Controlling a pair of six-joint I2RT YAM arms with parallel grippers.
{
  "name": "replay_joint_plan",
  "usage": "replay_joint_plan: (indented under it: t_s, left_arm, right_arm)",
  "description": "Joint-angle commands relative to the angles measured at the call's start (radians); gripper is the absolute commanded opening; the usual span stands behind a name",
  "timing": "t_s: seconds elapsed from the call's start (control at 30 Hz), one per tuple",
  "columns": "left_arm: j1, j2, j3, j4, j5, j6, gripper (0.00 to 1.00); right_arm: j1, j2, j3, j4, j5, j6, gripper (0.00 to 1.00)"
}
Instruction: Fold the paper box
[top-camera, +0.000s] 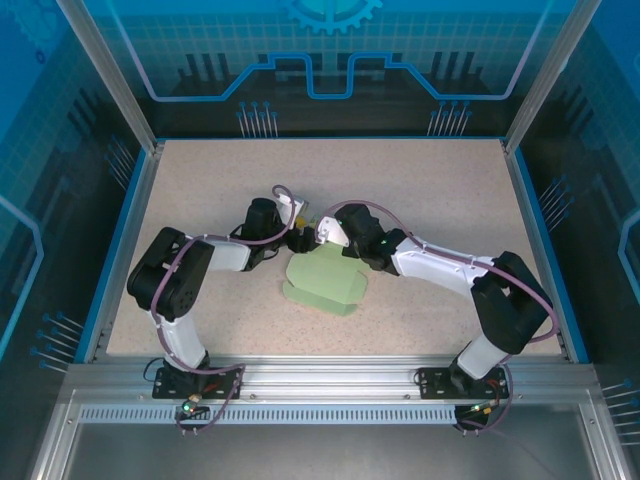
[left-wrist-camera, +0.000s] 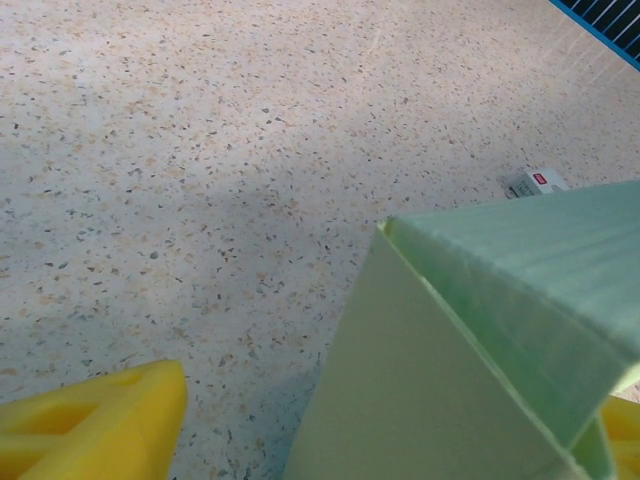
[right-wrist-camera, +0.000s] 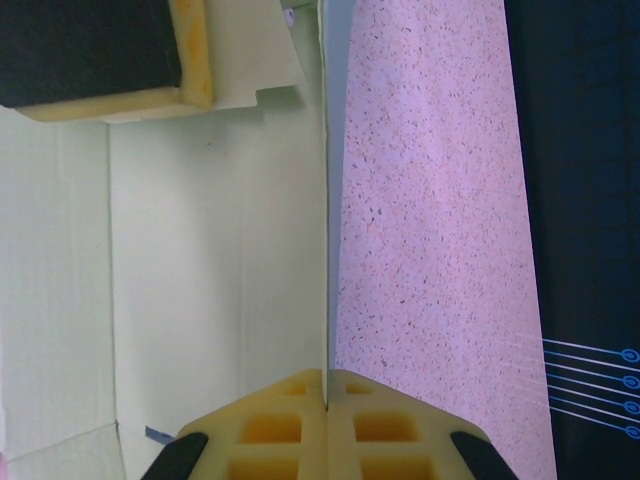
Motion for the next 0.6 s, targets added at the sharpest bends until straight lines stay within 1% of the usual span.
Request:
replay_joint_plan:
  t_s: [0.0,0.13,0.23,0.47,0.57]
  left_arm:
    - [-0.005,-0.02,-0.006,0.029,-0.022,-0.011,0.71]
    - [-0.009,-0.033,-0.037,0.028,-0.04,-0.002,0.61]
    - [-0.008,-0.041,-0.061,0.029,-0.075,0.004,0.56]
    - [-0.011,-0.04,-0.07,0.025,-0.166,-0.018,0.48]
    - [-0.017,-0.025,-0.063,0.036,-0.179,-0.025,0.46]
  right_arm:
    - [-0.001,0.011,0.013,-0.017,-0.02,0.009,0.0]
    - [-0.002,0.011,0.013,-0.012,0.003,0.006,0.0]
    - [-0.001,0.013,0.013,-0.008,0.017,0.008,0.0]
    - [0.0,0.017,0.021,-0.01,0.035,0.015,0.0]
    - [0.006,0.016,0.019,-0.008,0.026,0.028,0.0]
